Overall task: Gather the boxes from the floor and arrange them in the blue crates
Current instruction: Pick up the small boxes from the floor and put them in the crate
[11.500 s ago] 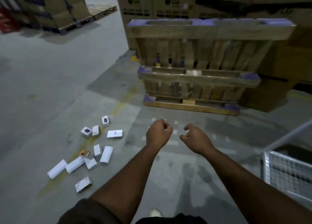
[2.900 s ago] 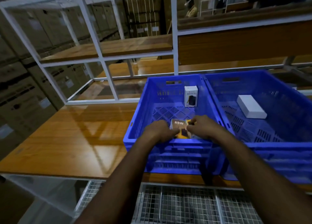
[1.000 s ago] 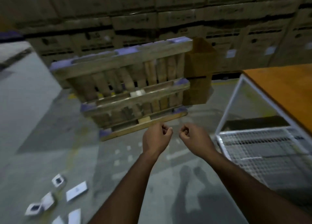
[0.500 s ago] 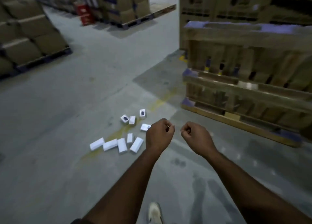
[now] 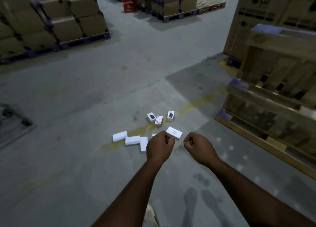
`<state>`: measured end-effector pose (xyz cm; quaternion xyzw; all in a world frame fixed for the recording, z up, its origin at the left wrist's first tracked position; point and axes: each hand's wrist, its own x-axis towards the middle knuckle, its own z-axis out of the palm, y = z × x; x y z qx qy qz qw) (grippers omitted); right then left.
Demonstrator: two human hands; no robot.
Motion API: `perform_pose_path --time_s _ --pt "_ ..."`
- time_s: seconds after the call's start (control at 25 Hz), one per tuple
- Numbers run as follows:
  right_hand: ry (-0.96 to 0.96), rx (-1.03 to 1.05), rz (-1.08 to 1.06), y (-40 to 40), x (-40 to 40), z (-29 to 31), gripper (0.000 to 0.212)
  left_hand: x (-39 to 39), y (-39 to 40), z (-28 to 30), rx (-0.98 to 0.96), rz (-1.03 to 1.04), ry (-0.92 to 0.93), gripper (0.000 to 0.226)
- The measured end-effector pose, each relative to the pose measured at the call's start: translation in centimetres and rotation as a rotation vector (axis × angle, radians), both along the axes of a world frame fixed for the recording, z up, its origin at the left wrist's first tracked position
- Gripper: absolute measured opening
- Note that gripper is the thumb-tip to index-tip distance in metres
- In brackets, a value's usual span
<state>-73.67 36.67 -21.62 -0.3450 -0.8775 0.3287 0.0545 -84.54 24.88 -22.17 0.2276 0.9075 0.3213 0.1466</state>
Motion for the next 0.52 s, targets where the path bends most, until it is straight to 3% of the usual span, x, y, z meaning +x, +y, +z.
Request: perform_pose_path --time_s 0.32,0.52 --pt "-0.047 -0.07 -0.043 -1.1 -12.9 -1.3 0.007 -15.3 -2.1 -0.9 -0.05 0.002 -0.035 0.012" --pt "-0.059 -0.091 -0.1 3.2 -18.9 -2.7 0.007 -21.9 0.6 -2.5 -0.071 -0.005 -0.084 0.013"
